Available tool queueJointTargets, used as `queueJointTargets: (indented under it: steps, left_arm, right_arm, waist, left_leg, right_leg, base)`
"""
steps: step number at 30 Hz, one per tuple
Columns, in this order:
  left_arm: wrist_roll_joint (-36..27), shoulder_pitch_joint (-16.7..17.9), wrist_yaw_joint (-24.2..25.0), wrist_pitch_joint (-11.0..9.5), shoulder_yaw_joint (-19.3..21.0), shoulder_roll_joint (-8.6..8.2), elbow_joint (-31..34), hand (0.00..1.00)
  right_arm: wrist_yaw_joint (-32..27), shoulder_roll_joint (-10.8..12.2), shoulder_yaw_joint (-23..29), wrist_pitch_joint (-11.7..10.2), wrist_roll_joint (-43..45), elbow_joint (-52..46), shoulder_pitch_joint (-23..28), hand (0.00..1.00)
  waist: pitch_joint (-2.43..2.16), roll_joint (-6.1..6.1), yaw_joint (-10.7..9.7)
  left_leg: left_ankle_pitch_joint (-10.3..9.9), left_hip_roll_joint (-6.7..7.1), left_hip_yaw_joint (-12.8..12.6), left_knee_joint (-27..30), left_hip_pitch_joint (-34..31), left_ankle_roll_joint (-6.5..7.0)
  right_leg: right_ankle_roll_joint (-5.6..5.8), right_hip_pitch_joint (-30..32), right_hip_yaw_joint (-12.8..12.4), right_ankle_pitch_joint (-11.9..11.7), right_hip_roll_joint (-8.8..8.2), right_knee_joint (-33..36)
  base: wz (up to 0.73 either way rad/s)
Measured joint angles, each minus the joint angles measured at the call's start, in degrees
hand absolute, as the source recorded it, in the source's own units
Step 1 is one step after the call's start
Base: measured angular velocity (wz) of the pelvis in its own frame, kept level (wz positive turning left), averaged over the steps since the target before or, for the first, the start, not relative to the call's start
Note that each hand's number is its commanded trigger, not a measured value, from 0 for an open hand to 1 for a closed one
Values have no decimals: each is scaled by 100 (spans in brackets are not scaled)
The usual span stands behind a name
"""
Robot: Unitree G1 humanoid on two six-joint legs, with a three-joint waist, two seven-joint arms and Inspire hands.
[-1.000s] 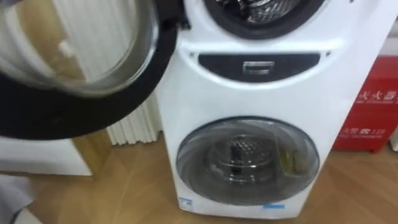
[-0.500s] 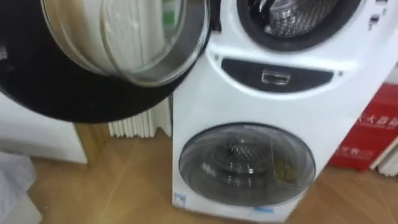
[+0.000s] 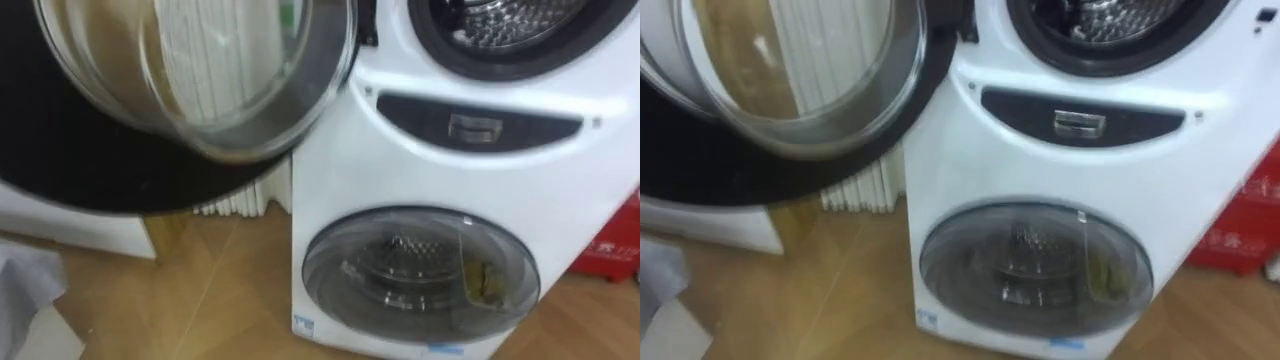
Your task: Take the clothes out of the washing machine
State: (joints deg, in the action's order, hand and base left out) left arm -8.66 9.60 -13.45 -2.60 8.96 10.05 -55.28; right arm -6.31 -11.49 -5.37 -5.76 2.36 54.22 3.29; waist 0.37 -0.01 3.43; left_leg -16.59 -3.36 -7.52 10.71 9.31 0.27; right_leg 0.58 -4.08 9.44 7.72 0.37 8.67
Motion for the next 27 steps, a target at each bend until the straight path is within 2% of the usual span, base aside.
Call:
queueJointTargets:
  steps: [2,4,5,7,8,10,11,13,14,15,17,18,19,20,22,23,27]
  left_arm:
    - [-338,-142,-166,-81,45,142,164,0]
    - [-534,-146,-250,-111,46,220,480,0]
    - [-540,-196,-312,-177,53,248,576,0]
    - [-549,-320,-399,-177,192,283,784,0]
    - [-563,-351,-420,-177,229,316,906,0]
    - [-584,-538,-557,-186,232,584,1263,0]
    - [-581,-616,-636,-195,294,677,1462,0]
    - [-571,-668,-800,-203,478,736,1979,0]
    - [-568,-765,-931,-207,543,776,2379,0]
    - [-564,-828,-983,-227,546,806,2541,0]
    - [-522,-1073,-1038,-368,547,994,2771,0]
    - [-508,-1122,-1053,-382,547,1037,2779,0]
    - [-474,-1230,-1099,-376,548,1110,2833,0]
    - [-475,-1298,-1130,-374,547,1155,2986,0]
    - [-465,-1397,-1132,-369,543,1168,3301,0]
    - [-302,-1466,-1197,-319,527,1214,3387,0]
    - [75,-1475,-1234,-223,416,1494,3492,0]
  right_arm:
    - [-107,-37,103,-94,112,-124,30,0]
    - [-124,-48,229,-193,319,-136,142,0]
    - [-126,-83,264,-193,387,-137,250,0]
    - [-128,-76,437,-201,495,-157,432,0]
    - [-136,-77,466,-200,543,-179,505,0]
    - [-144,-81,568,-207,753,-214,702,0]
    - [-161,-81,667,-213,791,-242,814,0]
    - [-187,-93,733,-218,808,-314,992,0]
    - [-183,-92,776,-218,886,-314,1071,0]
    - [-180,-92,800,-217,933,-314,1098,0]
    - [-165,-92,910,-217,948,-320,1159,0]
    - [-163,-94,910,-217,943,-328,1180,0]
    - [-150,-98,907,-212,937,-339,1218,0]
    - [-106,-104,906,-183,926,-339,1223,0]
    - [-88,-101,897,-132,923,-333,1227,0]
    - [-79,-101,894,-98,925,-333,1224,0]
    - [-18,-103,894,-40,949,-302,1208,0]
  waist:
    - [23,92,-13]
    - [13,170,-55]
    - [-15,234,-97]
    - [-13,335,-169]
    - [-23,335,-169]
    - [0,471,-169]
    - [-27,520,-164]
    - [-48,619,-184]
    - [-34,656,-202]
    - [-31,673,-205]
    - [-47,754,-207]
    - [-42,749,-215]
    - [-72,826,-246]
    - [-55,822,-323]
    - [-44,814,-339]
    - [-21,797,-340]
    - [1,726,-431]
  left_leg:
    - [0,5,10,-5,48,0]
    - [0,8,31,-6,127,0]
    - [0,8,33,-6,163,0]
    - [0,12,48,-9,216,0]
    - [0,14,49,-9,220,0]
    - [0,16,46,-9,223,0]
    - [0,20,24,-15,233,0]
    - [0,19,19,-29,246,0]
    - [0,23,16,-31,246,0]
    - [0,24,0,-34,243,0]
    - [0,23,-29,-70,285,0]
    - [0,21,-34,-92,309,0]
    - [0,16,-38,-115,343,0]
    - [0,16,-39,-115,334,0]
    - [0,15,-38,-116,318,0]
    - [0,15,-39,-119,312,0]
    - [0,18,-35,-104,228,0]
  right_leg:
    - [0,-60,0,0,0,-15]
    - [0,-156,14,0,-7,-19]
    - [0,-205,27,0,-17,-15]
    - [1,-265,-20,0,-20,-10]
    - [2,-269,-29,1,-21,-8]
    - [2,-262,-71,1,-18,-7]
    - [2,-254,-94,1,-19,-5]
    - [3,-246,-88,2,-13,-7]
    - [3,-241,-101,2,-13,-6]
    - [3,-235,-103,2,-14,-6]
    - [18,-233,-158,11,-1,-5]
    - [24,-237,-158,15,5,-2]
    - [27,-242,-158,17,19,3]
    - [31,-221,-157,19,20,10]
    - [33,-171,-161,22,24,45]
    - [33,-164,-168,22,27,46]
    - [20,-61,-188,9,36,55]
  base:
    - [0]
    - [7]
    - [17]
    - [15]
    - [5]
    - [-8]
    - [-12]
    - [-10]
    - [-4]
    - [-4]
    - [-13]
    - [-17]
    - [-12]
    - [-10]
    - [-9]
    - [-7]
    - [0]
